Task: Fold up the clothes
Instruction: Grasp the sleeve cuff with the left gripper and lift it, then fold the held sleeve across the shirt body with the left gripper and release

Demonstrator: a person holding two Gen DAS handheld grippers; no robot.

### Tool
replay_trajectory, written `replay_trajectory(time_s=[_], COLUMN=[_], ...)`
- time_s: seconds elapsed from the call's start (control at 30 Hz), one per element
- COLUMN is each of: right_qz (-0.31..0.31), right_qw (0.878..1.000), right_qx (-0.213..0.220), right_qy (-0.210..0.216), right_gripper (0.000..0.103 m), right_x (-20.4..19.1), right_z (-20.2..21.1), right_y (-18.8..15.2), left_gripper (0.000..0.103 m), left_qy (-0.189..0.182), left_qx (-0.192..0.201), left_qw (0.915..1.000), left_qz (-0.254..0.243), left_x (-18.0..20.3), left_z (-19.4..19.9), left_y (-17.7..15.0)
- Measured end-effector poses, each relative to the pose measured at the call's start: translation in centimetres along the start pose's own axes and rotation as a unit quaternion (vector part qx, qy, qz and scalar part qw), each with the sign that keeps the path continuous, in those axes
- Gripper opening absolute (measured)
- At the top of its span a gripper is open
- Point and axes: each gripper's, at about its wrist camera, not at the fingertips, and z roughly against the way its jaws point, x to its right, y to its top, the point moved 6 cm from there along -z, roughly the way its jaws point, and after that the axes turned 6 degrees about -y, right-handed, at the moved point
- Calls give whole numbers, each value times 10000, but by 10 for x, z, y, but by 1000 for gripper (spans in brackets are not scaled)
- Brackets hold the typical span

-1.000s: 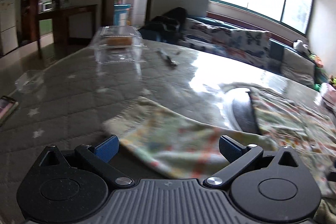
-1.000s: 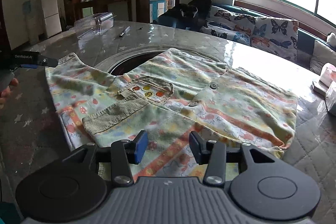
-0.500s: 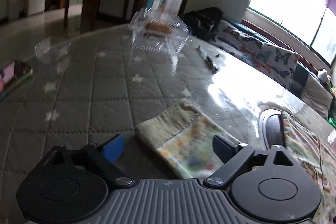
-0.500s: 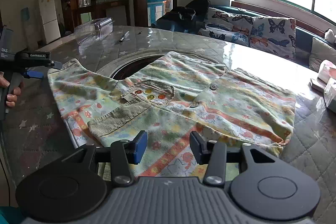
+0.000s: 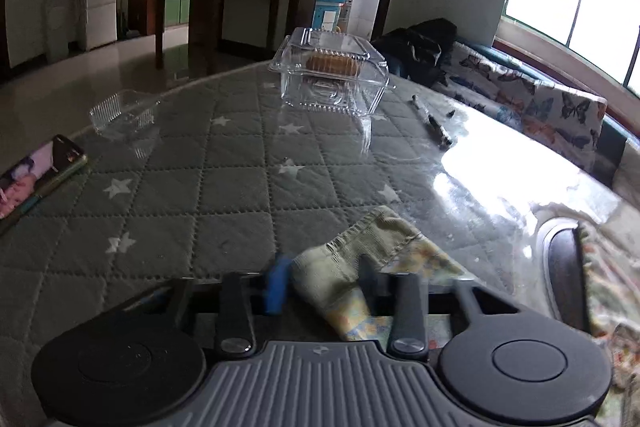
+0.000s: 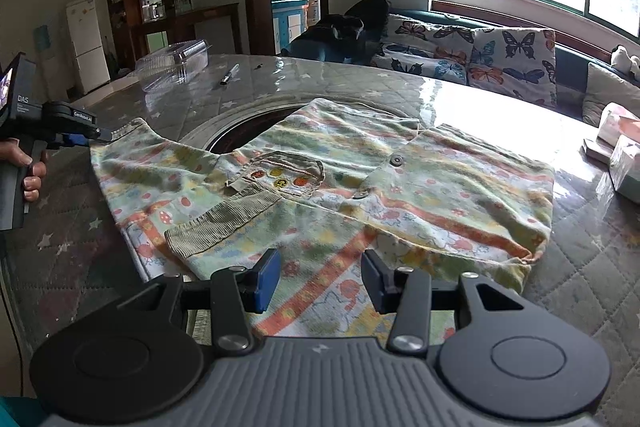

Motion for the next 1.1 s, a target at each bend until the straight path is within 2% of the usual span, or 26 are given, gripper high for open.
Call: replay_trajectory(time_s=[0.07, 0.17, 0.3, 0.57, 0.83, 1.0, 1.1], right_qz=[-22, -95, -168, -346, -606, -787, -911], right_qw=[10000, 9999, 9998, 9989, 9971, 9954, 9940], right_qx=[28, 87, 129, 265, 388, 413, 408], right_qy=[-4, -14, -50, -144, -238, -362, -452], right_gripper=[45, 45, 45, 45, 45, 45, 45], right_x=[1, 3, 8, 19, 34, 45, 52], right_z=[2, 7, 11, 22, 31, 36, 40], right_y=[0, -1, -1, -3, -4, -7, -11], left_gripper=[13, 11, 10, 9, 9, 9, 9], left_qy=[-233, -500, -1032, -2196, -3283, -3957, -4208], left_qx=[54, 219, 391, 357, -72, -404, -657], left_qw=[9997, 9984, 9938, 9749, 9434, 9144, 8994], left_qz=[113, 122, 150, -114, -455, -751, -984], left_x=[2, 9, 26, 90, 163, 212, 235], left_z=[3, 11, 31, 71, 102, 115, 116], left_y=[1, 4, 9, 7, -21, -47, -66])
